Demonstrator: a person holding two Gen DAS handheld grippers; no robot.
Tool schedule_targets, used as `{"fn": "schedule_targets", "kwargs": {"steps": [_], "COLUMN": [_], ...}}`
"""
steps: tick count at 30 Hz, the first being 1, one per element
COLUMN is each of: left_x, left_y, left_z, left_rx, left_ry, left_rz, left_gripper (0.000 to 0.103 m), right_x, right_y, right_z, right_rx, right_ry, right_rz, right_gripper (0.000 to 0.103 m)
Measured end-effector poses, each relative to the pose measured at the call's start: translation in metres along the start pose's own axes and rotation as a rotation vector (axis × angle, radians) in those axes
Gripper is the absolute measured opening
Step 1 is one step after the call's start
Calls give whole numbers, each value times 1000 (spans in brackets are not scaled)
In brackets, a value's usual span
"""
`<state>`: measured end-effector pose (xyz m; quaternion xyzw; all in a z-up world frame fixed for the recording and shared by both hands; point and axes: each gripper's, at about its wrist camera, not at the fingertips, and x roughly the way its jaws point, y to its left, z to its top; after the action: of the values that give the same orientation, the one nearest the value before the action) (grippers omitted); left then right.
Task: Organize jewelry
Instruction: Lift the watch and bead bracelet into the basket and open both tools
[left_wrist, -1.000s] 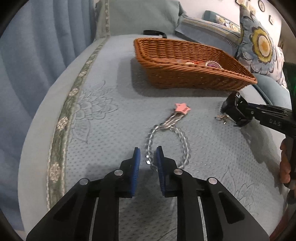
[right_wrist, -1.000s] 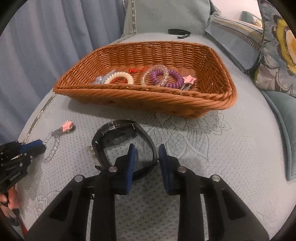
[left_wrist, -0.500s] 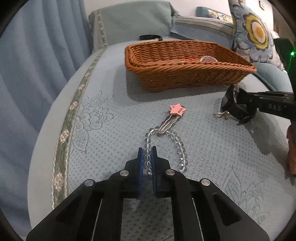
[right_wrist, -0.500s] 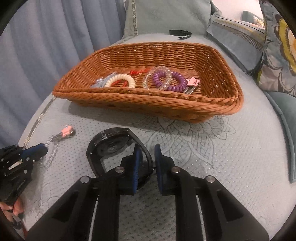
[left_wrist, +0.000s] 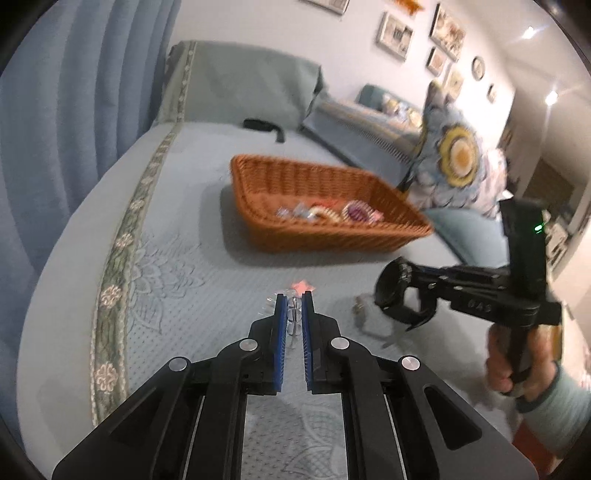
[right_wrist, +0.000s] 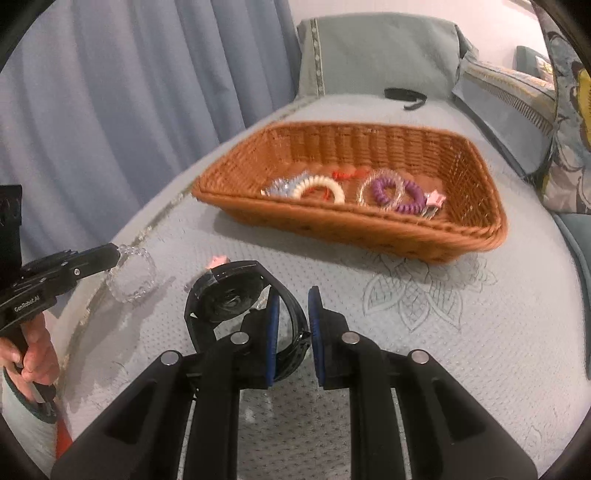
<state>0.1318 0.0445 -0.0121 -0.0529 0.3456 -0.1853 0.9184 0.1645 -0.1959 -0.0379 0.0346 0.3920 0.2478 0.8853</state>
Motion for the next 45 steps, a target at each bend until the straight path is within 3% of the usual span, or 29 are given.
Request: {"fn": "schedule_targets", "kwargs": {"steps": [10, 20, 26, 34, 45], "left_x": [-9, 7, 62, 136, 158], "left_y": [-30, -74, -73, -45, -19], "left_z": [23, 106, 133, 131, 115], "left_rx": [57, 137, 93, 8, -48], "left_ry": [-83, -170, -133, -33, 20], "left_rz": [-43, -36, -27, 8, 39], "left_gripper": [6, 6, 6, 6, 9], "right_x": [-37, -61, -28, 42, 63], "right_y": [-17, -48, -70, -96, -106], "right_z": [18, 85, 119, 122, 116], "right_rx": [65, 115, 135, 182, 219], "right_ry": [-137, -240, -212, -74, -19], "right_rz": [-3, -101, -181, -212, -227], "right_gripper": [14, 14, 14, 15, 17]}}
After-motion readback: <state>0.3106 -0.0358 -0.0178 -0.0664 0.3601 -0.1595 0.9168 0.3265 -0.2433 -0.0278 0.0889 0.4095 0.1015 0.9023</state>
